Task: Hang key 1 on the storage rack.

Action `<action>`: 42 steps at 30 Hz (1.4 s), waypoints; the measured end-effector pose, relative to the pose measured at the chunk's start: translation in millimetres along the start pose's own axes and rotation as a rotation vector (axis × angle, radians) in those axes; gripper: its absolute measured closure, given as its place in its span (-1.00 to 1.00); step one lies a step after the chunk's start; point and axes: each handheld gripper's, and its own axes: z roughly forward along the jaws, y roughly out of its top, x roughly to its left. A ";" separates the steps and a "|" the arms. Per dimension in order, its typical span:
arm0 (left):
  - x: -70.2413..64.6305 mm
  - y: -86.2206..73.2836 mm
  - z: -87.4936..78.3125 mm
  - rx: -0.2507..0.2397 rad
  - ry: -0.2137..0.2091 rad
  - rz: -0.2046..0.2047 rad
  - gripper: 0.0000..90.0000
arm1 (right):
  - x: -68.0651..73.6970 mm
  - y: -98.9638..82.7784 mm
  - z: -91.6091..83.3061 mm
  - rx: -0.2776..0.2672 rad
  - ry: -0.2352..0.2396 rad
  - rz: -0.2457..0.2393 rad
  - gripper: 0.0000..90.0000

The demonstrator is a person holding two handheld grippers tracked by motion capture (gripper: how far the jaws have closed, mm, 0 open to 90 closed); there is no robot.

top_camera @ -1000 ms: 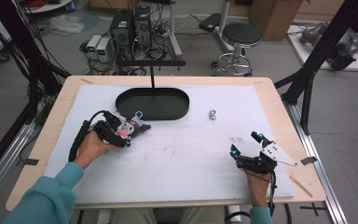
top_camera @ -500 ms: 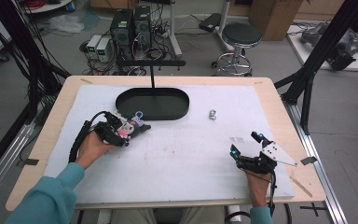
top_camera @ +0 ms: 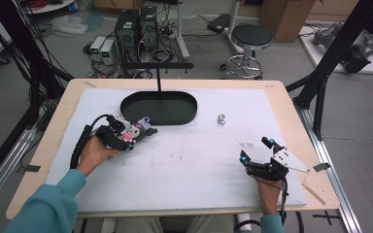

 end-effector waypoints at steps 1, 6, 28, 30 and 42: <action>0.3 0.0 -1.4 -0.011 0.000 -0.003 0.18 | 0.7 0.0 -0.2 0.003 0.001 0.008 -0.94; 3.1 -0.3 -10.0 -0.060 -0.004 -0.012 0.18 | 0.7 0.0 -0.1 0.003 -0.001 0.007 -0.94; 15.1 14.1 -52.3 -0.284 -0.011 -0.025 0.17 | 1.2 0.0 -0.1 0.006 -0.001 0.008 -0.94; 18.2 16.6 -56.6 -0.295 -0.005 -0.031 0.18 | 1.1 0.0 -0.2 0.007 -0.001 0.006 -0.94; 33.2 33.1 -79.7 -0.349 0.026 -0.058 0.17 | 0.9 -0.1 -0.3 0.006 0.001 0.007 -0.94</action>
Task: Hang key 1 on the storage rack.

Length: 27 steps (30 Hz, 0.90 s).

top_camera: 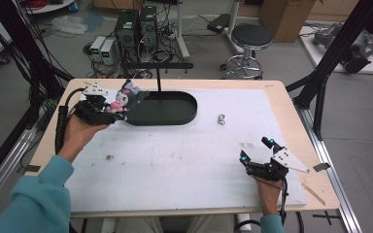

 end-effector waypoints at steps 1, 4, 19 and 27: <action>1.6 1.6 -0.7 0.000 0.002 -0.004 0.17 | -0.1 0.0 0.2 -0.001 0.000 -0.001 -0.94; 6.6 6.9 -2.4 -0.004 0.013 -0.010 0.17 | -0.2 0.0 0.1 -0.001 0.000 -0.001 -0.94; 27.2 30.0 -2.3 -0.017 0.054 -0.038 0.17 | -0.1 0.0 0.2 -0.001 0.001 -0.001 -0.94; 36.5 36.9 -5.1 -0.015 0.070 -0.060 0.17 | -0.2 0.0 0.1 -0.002 0.002 0.000 -0.94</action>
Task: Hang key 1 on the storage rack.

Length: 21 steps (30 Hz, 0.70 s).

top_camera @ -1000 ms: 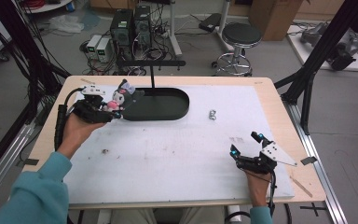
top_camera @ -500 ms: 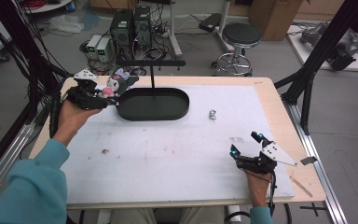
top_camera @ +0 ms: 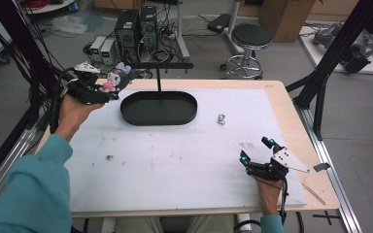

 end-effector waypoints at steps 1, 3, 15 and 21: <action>1.3 1.1 -0.4 0.001 0.001 -0.002 0.17 | 0.1 0.0 0.0 0.001 0.000 0.000 -0.94; 2.9 3.0 0.0 0.003 0.006 -0.004 0.17 | 0.0 0.0 0.0 0.001 0.000 -0.001 -0.94; 5.9 11.8 6.3 0.015 0.021 -0.005 0.17 | 0.0 0.0 0.0 0.001 -0.001 -0.002 -0.94; 9.3 15.6 9.6 0.025 0.034 -0.004 0.17 | 0.0 0.0 0.0 -0.001 -0.002 0.001 -0.94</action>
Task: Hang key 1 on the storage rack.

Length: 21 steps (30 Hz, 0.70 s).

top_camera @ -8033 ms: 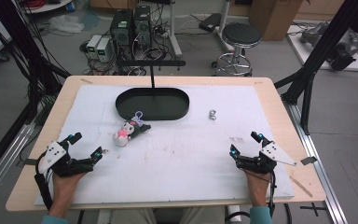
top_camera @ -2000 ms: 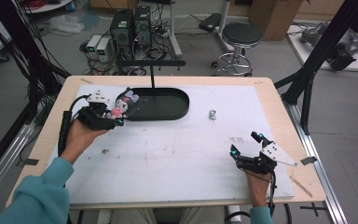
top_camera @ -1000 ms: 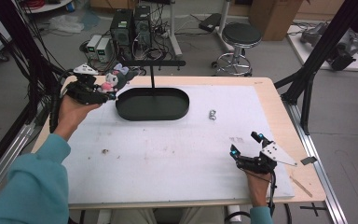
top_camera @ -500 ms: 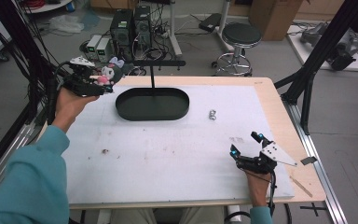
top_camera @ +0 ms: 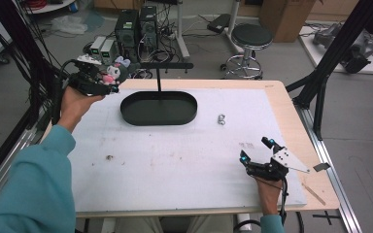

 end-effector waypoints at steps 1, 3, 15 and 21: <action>0.7 0.2 0.2 0.003 -0.001 -0.003 0.17 | 0.0 0.0 0.0 0.000 0.000 0.000 -0.94; 1.7 0.8 0.8 0.002 0.001 -0.006 0.17 | 0.0 0.0 -0.1 0.002 0.000 -0.001 -0.94; 2.6 10.8 2.9 -0.015 0.003 -0.013 0.17 | 0.4 0.0 -0.1 0.003 -0.001 -0.001 -0.94; 3.8 12.1 10.7 -0.016 0.006 -0.030 0.17 | 0.2 -0.1 -0.2 0.003 0.000 -0.001 -0.94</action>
